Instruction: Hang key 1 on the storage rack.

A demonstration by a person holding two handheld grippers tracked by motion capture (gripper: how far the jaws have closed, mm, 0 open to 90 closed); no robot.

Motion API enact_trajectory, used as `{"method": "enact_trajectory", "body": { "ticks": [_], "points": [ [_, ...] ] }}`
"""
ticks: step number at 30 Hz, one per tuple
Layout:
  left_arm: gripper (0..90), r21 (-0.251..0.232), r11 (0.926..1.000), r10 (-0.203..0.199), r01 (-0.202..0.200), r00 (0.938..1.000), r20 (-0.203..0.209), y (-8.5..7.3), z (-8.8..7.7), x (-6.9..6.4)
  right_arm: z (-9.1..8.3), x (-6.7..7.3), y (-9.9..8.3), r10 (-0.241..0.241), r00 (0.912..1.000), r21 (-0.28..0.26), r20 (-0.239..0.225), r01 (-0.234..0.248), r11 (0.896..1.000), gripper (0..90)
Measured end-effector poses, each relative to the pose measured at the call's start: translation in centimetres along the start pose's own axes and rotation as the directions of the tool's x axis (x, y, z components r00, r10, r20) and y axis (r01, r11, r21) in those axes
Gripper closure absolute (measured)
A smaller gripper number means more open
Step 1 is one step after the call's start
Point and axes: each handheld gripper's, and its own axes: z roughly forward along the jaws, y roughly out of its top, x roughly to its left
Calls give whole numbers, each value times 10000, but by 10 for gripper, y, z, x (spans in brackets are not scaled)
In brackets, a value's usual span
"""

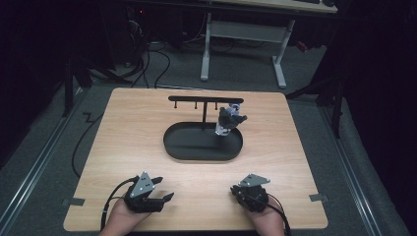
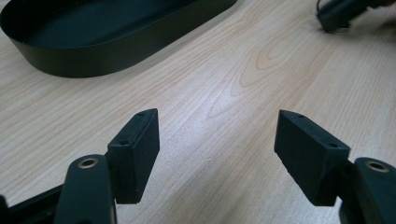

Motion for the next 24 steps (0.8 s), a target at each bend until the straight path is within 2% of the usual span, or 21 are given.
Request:
{"method": "enact_trajectory", "body": {
  "ticks": [3, 6, 10, 13, 16, 21, 22, 24],
  "points": [
    [317, -39, 10000, 20, -20, 10000, -7, 1, 0, 0, -11, 0, -10, 186, 9997, 49, -128, -186, 9998, 832],
    [317, -46, 10000, 59, -59, 10000, 22, 1, 0, -1, -24, -4, -22, 372, 9993, 33, -28, -372, 9993, 821],
    [318, -34, 10000, 83, -83, 9999, 62, 2, 2, -1, -36, -17, -35, 587, 9970, -28, 506, -587, 9983, 786],
    [318, -24, 9999, 111, -111, 9999, 79, 2, 3, -2, -38, -29, -38, 981, 9926, -105, 712, -976, 9952, 780],
    [318, -11, 9999, 143, -143, 9999, 48, 2, 3, -2, -38, -36, -35, 1091, 9910, -199, 779, -1078, 9940, 767],
    [318, 12, 10000, 67, -67, 10000, 35, 2, 2, -1, -40, -35, -31, 842, 9932, -279, 798, -822, 9962, 714],
    [318, 32, 10000, 79, -79, 10000, 24, 2, 2, -2, -42, -35, -26, 564, 9954, -99, 779, -558, 9984, 671],
    [318, 11, 9999, 120, -120, 9999, 24, 1, 3, -2, -45, -35, -23, 108, 9967, 265, 806, -130, 9996, 654]
  ]
}}
